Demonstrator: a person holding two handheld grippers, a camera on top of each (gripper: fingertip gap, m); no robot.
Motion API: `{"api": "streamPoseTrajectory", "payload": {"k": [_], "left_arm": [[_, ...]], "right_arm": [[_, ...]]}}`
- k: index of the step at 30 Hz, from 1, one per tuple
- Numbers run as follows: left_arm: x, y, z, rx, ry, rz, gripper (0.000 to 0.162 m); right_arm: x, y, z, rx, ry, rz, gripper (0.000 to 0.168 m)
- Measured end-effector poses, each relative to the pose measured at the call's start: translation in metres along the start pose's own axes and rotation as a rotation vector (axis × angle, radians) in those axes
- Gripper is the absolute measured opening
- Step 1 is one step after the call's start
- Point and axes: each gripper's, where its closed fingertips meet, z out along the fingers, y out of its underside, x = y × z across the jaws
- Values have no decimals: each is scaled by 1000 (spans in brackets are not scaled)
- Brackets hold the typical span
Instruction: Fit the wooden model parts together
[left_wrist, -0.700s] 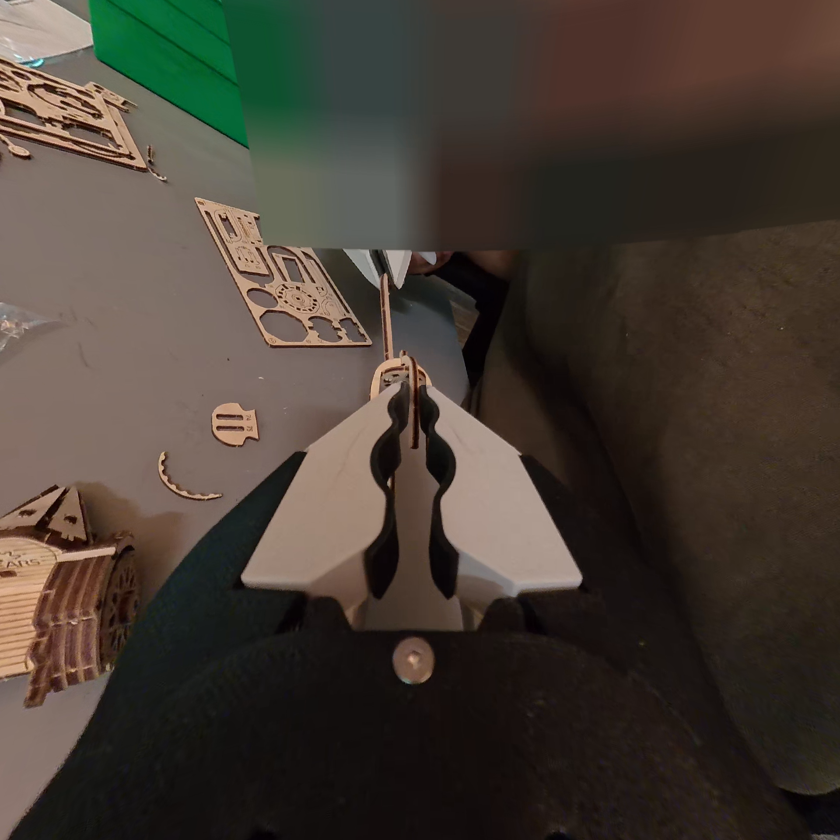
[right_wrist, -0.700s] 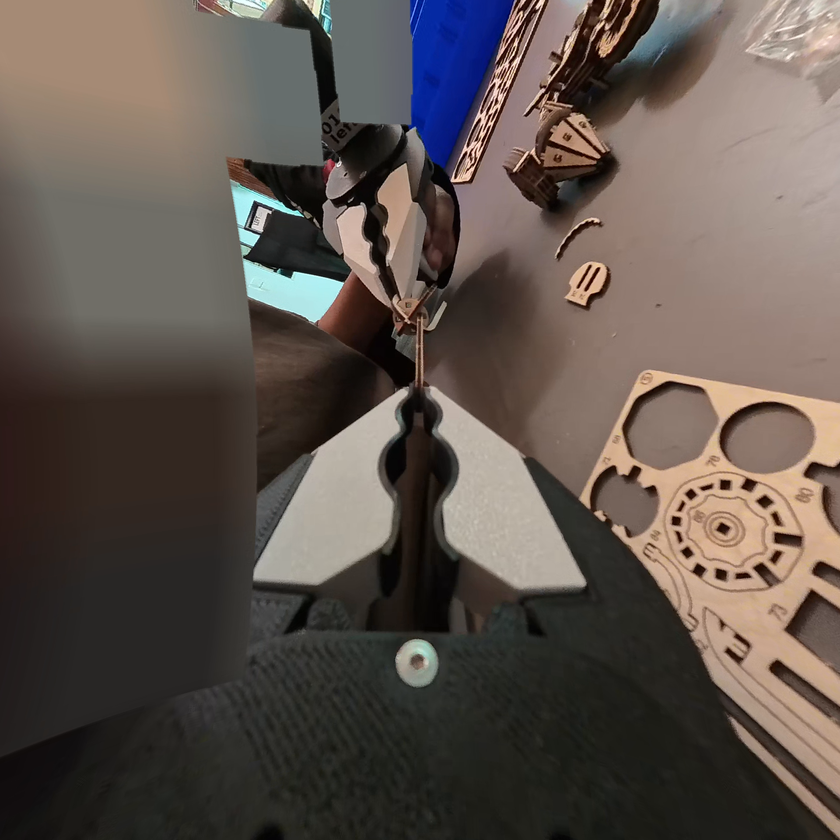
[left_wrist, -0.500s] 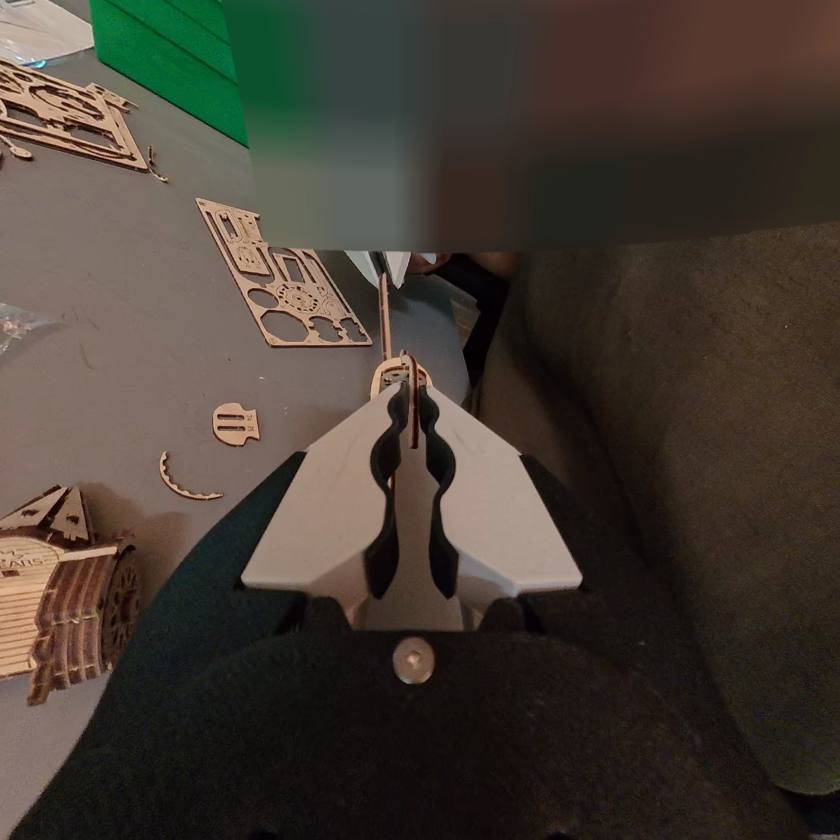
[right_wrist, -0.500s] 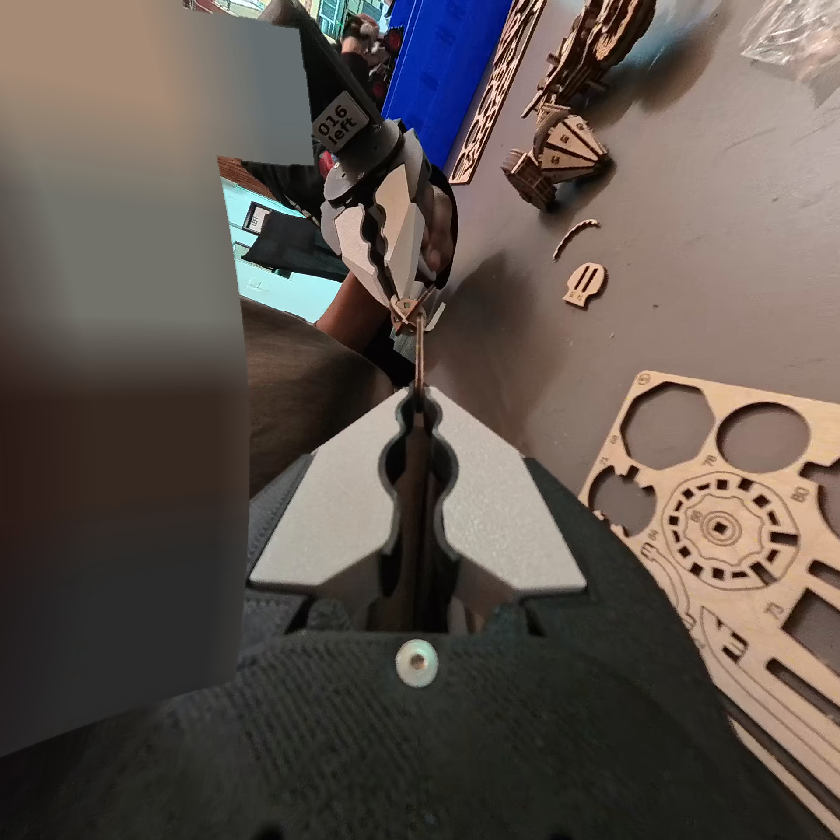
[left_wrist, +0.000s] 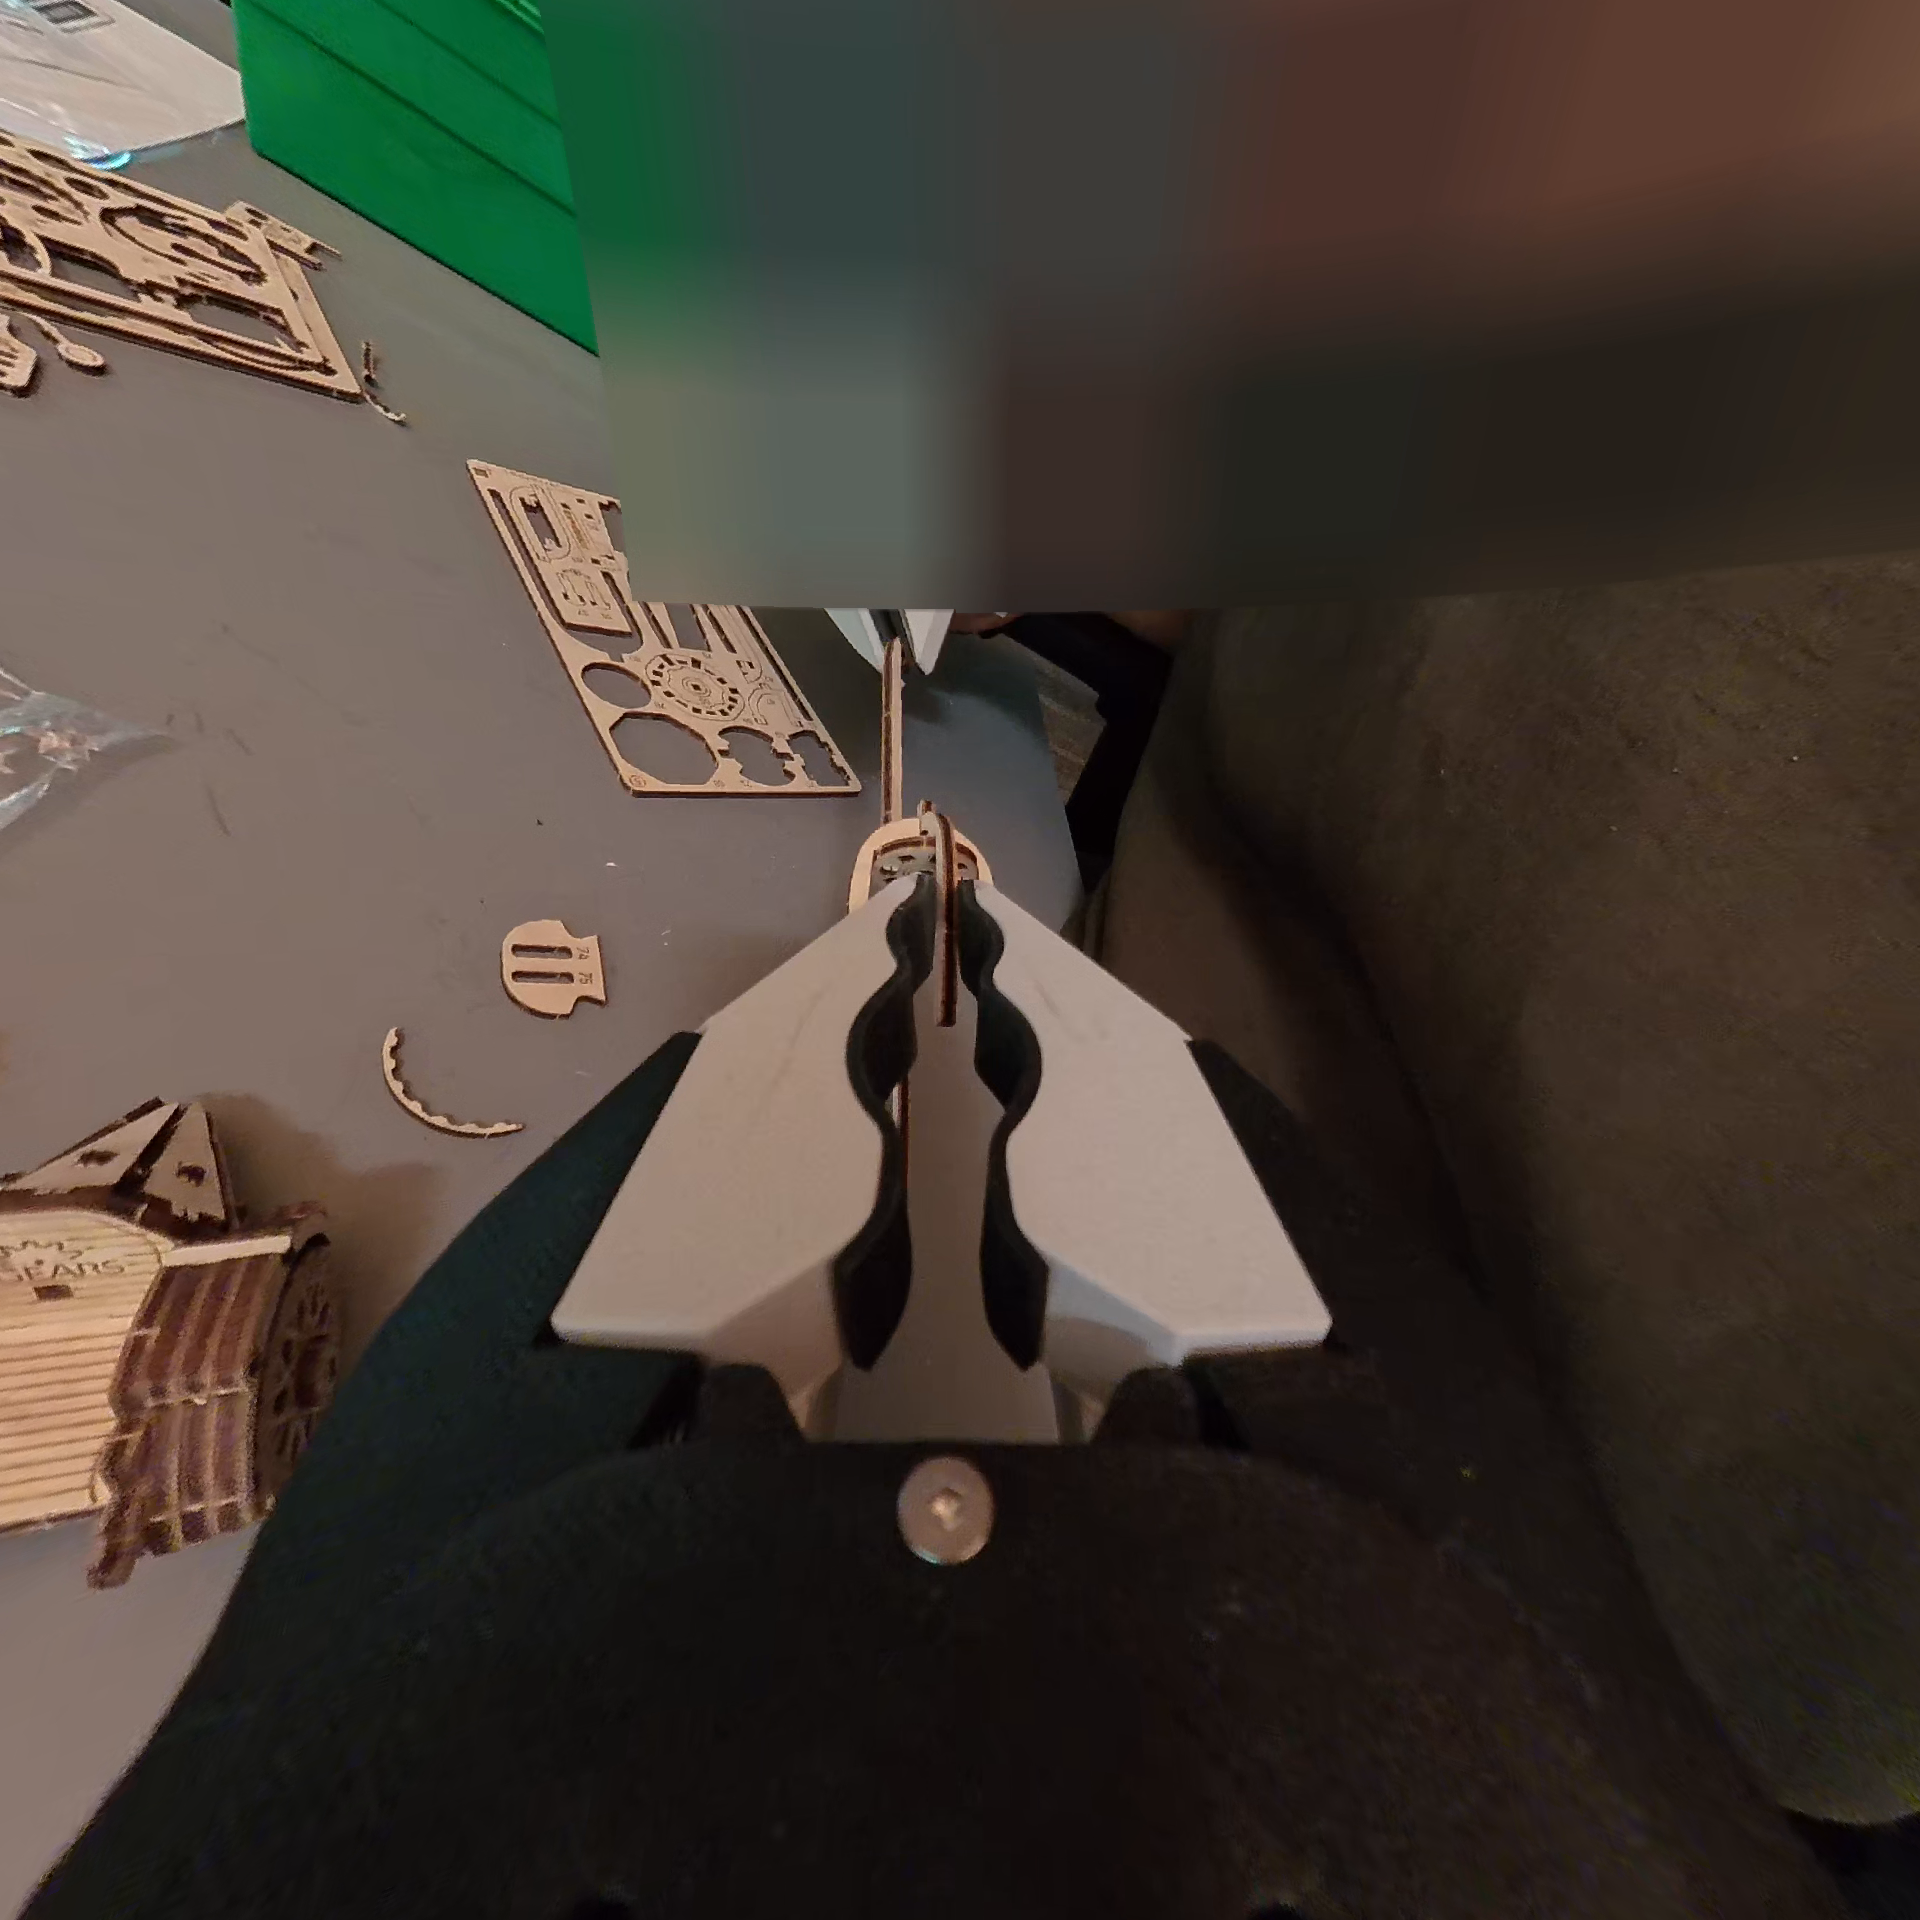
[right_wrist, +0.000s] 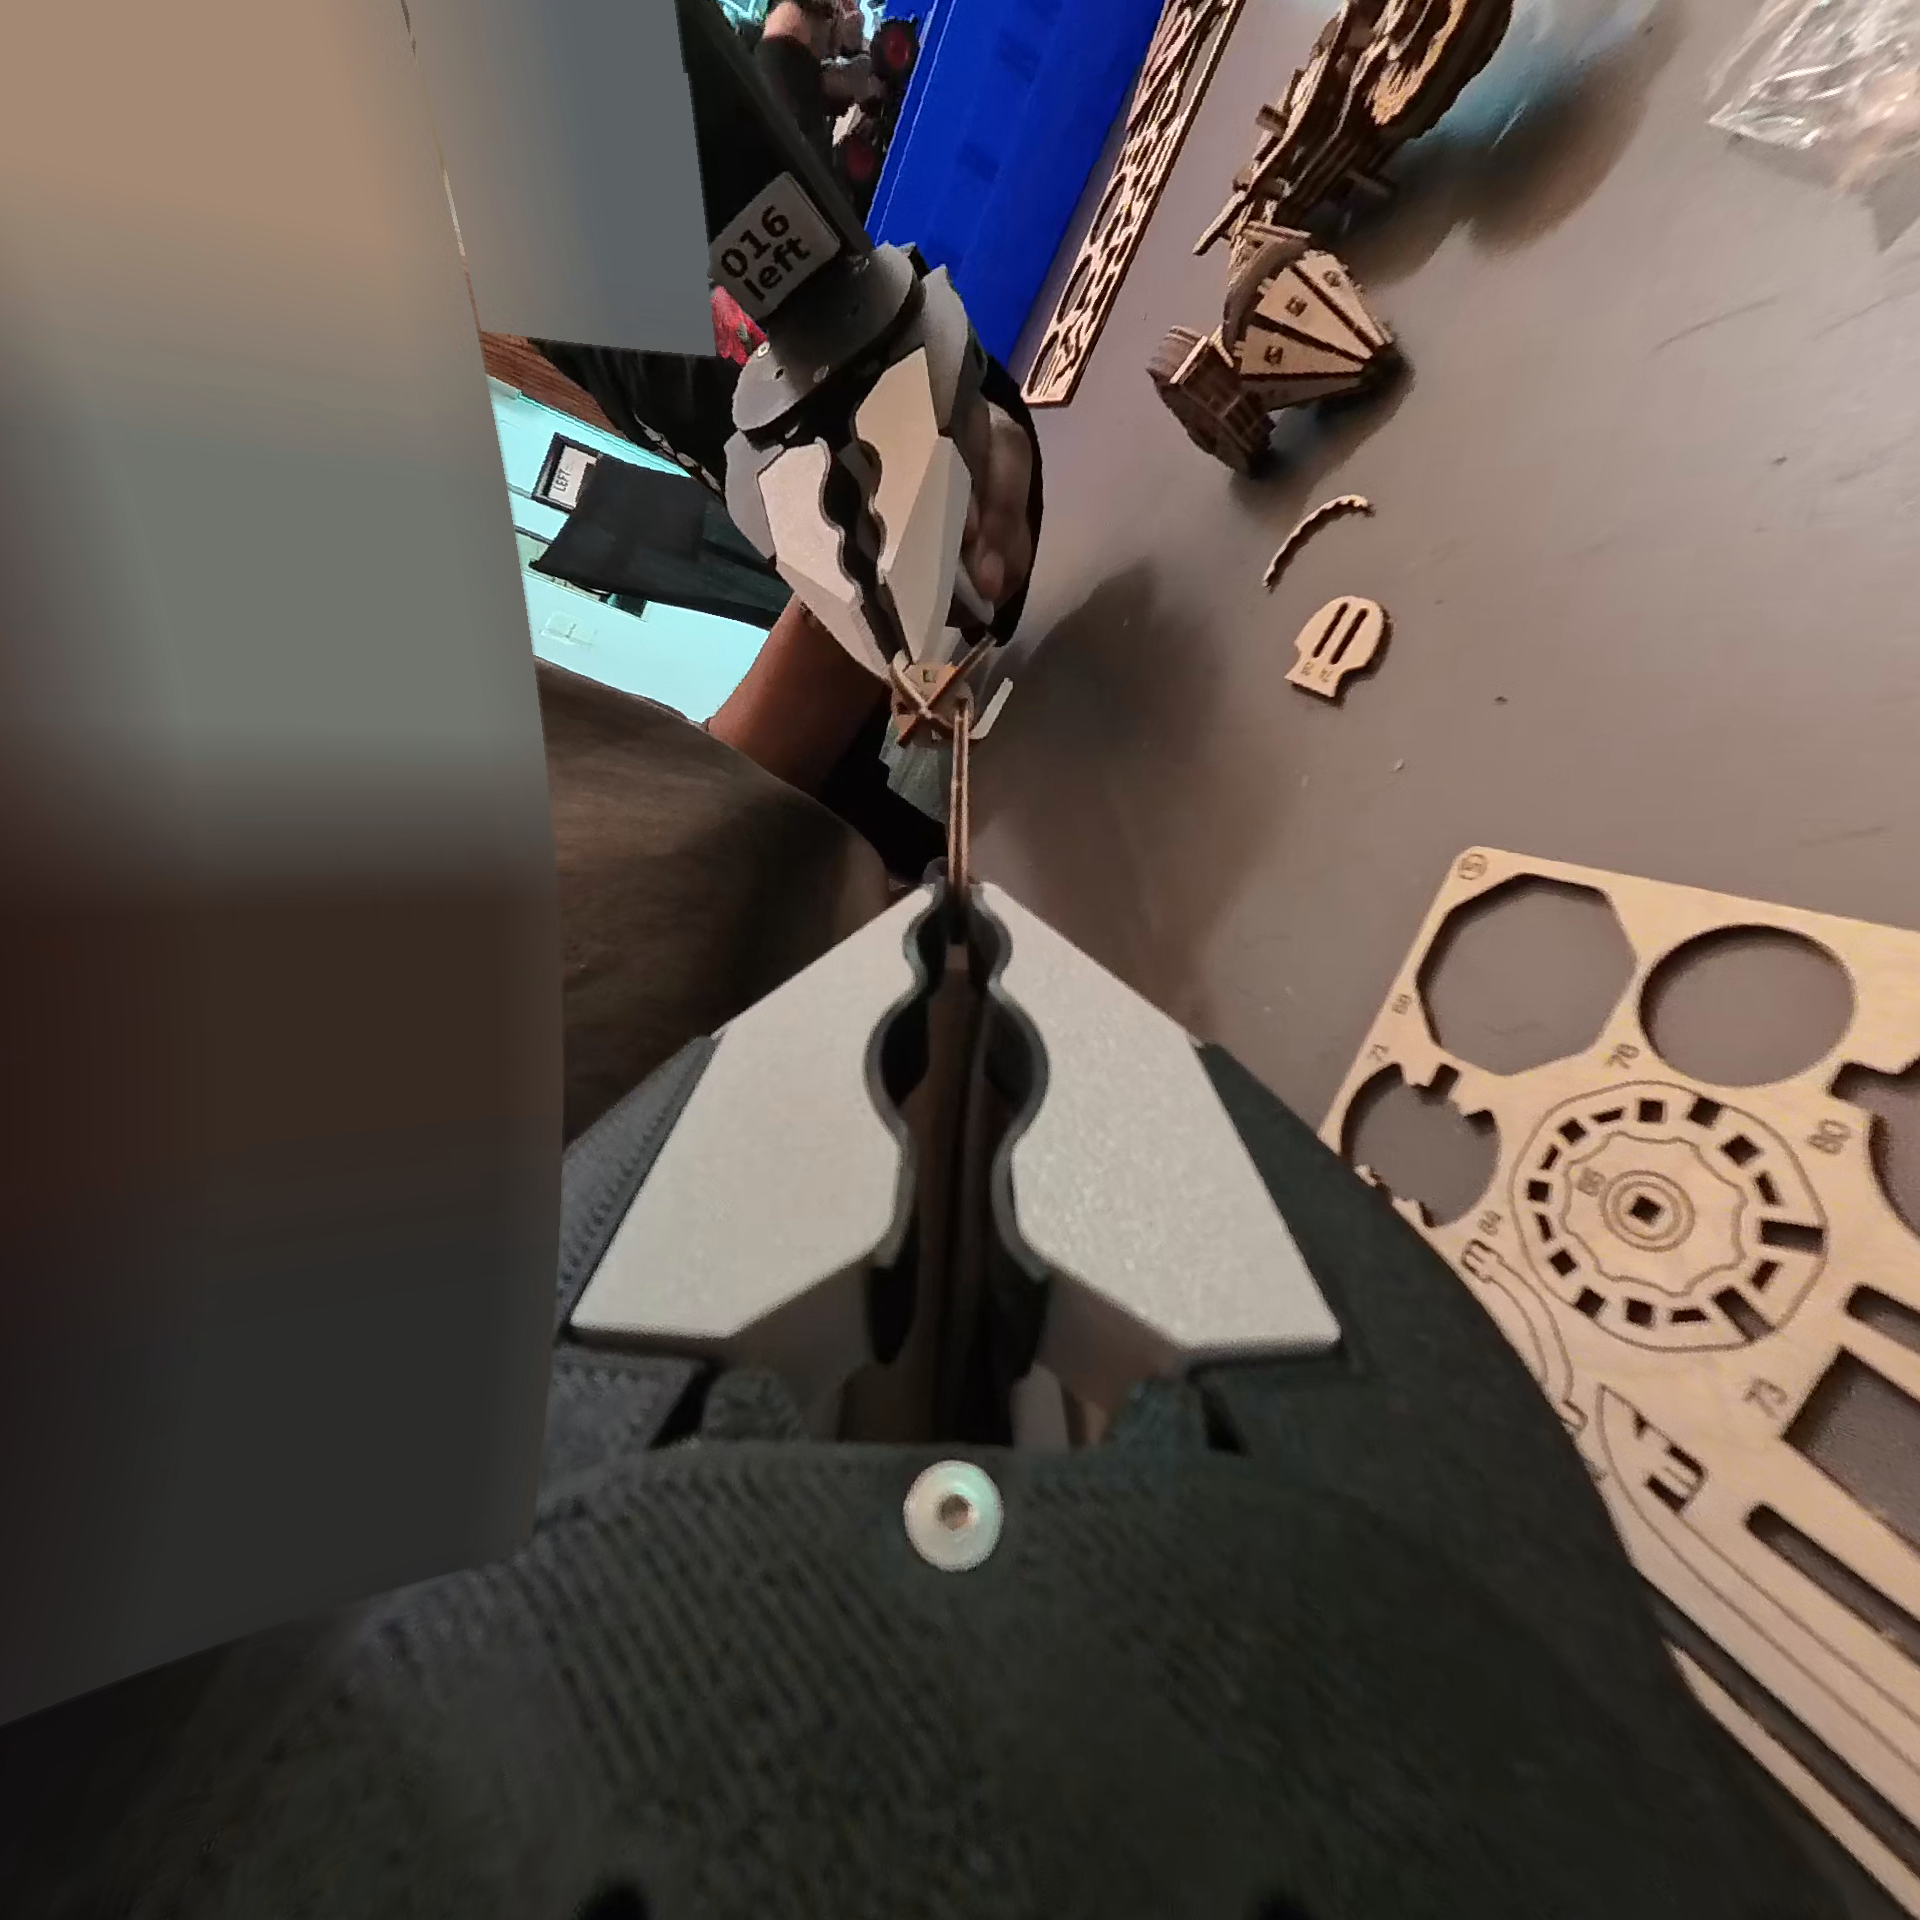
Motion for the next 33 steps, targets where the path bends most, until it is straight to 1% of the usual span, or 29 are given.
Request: {"api": "streamPoseTrajectory", "payload": {"k": [10,17,21,27,33], "left_arm": [[-1,2,1,-13,-5,0,2],[-1,9,5,-54,-10,7,3],[0,14,8,-81,-3,15,3],[4,10,7,-64,9,22,3],[2,7,5,-41,-5,12,3]], "right_arm": [[1,1,1,-8,7,-5,1],[5,5,3,-33,31,-18,0],[3,6,5,-37,13,-9,2],[4,8,7,-48,2,20,1],[3,2,5,-8,-28,55,1]]}}
